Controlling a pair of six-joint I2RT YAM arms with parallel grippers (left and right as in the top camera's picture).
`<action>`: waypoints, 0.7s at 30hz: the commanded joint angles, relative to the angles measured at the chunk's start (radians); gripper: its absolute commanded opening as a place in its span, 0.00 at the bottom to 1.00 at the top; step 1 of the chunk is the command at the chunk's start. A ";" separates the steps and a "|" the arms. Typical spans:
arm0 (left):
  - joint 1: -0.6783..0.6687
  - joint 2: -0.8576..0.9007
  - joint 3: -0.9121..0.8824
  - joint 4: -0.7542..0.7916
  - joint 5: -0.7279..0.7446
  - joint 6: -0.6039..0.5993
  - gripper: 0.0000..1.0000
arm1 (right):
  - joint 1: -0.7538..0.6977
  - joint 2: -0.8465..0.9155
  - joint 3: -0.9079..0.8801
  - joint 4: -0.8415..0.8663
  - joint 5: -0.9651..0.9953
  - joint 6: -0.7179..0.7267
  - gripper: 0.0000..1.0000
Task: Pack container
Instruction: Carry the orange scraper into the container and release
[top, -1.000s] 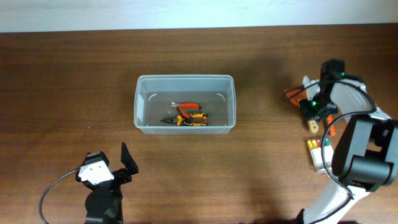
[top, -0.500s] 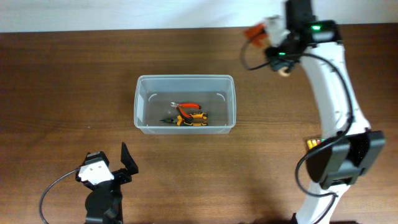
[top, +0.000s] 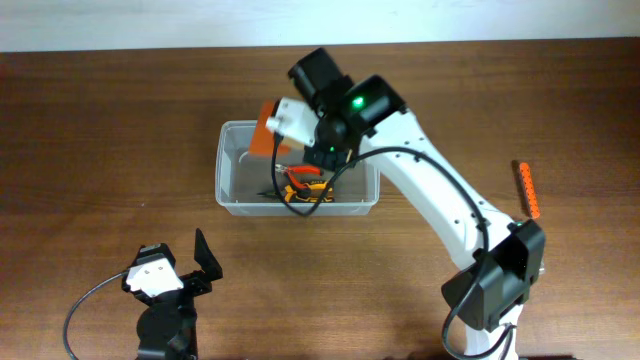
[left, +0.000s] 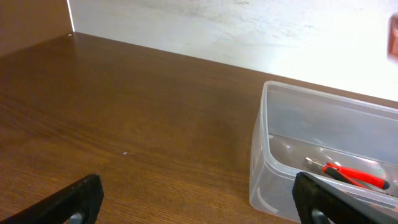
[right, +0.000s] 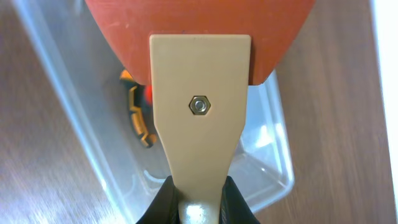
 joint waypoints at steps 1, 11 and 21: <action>-0.003 -0.008 -0.003 -0.002 -0.003 0.009 0.99 | 0.013 0.010 -0.072 0.022 -0.005 -0.116 0.04; -0.003 -0.008 -0.003 -0.002 -0.003 0.009 0.99 | 0.005 0.115 -0.208 0.159 -0.013 -0.118 0.04; -0.003 -0.008 -0.003 -0.002 -0.003 0.009 0.99 | 0.006 0.175 -0.221 0.192 -0.047 -0.111 0.53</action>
